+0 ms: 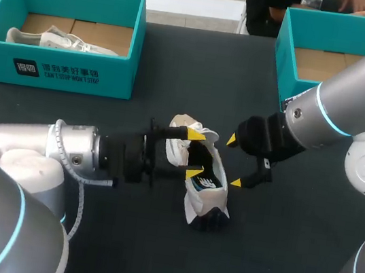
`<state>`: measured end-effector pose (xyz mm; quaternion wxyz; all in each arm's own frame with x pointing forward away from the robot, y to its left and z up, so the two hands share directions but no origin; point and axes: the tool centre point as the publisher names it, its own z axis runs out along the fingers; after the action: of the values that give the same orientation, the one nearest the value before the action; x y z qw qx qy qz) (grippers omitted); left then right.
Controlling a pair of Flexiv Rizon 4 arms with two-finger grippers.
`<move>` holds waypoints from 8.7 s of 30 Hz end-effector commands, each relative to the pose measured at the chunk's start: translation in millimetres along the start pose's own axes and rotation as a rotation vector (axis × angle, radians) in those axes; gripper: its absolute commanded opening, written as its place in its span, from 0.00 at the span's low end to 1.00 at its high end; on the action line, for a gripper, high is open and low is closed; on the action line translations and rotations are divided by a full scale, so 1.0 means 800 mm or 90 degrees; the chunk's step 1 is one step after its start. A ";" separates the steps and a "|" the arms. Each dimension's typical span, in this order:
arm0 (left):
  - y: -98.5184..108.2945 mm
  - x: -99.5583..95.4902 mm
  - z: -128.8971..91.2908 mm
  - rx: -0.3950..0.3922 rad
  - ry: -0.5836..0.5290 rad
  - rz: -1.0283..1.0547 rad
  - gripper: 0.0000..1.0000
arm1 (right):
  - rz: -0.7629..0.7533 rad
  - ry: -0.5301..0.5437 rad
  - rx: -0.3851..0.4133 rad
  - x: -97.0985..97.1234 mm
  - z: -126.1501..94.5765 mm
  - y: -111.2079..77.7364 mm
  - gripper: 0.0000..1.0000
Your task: Take the shoe out of the shoebox, open the shoe tongue, remove and reinsert the insole, then place the shoe into the shoebox
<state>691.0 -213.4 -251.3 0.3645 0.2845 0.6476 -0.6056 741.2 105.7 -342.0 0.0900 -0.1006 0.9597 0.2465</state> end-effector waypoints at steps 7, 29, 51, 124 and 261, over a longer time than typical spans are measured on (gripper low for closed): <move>0.009 -0.034 -0.005 0.026 0.208 0.019 0.92 | 0.000 -0.001 0.001 0.001 0.002 0.001 1.00; 0.023 -0.057 -0.020 0.040 0.698 0.024 1.00 | -0.007 0.046 0.006 -0.005 -0.080 -0.044 1.00; 0.038 -0.043 -0.022 -0.079 0.786 0.031 1.00 | -0.031 0.076 -0.007 -0.030 -0.189 -0.052 1.00; 0.087 0.097 0.012 -0.370 0.845 0.035 0.00 | -0.030 0.056 0.017 -0.033 -0.196 -0.051 1.00; 0.108 0.048 0.016 -0.520 0.856 0.291 0.31 | -0.030 0.056 0.017 -0.033 -0.196 -0.051 1.00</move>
<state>739.8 -216.8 -333.6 0.0909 0.5575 0.8223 0.0687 756.3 -3.8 -218.9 0.0555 -0.1333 0.9629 0.2281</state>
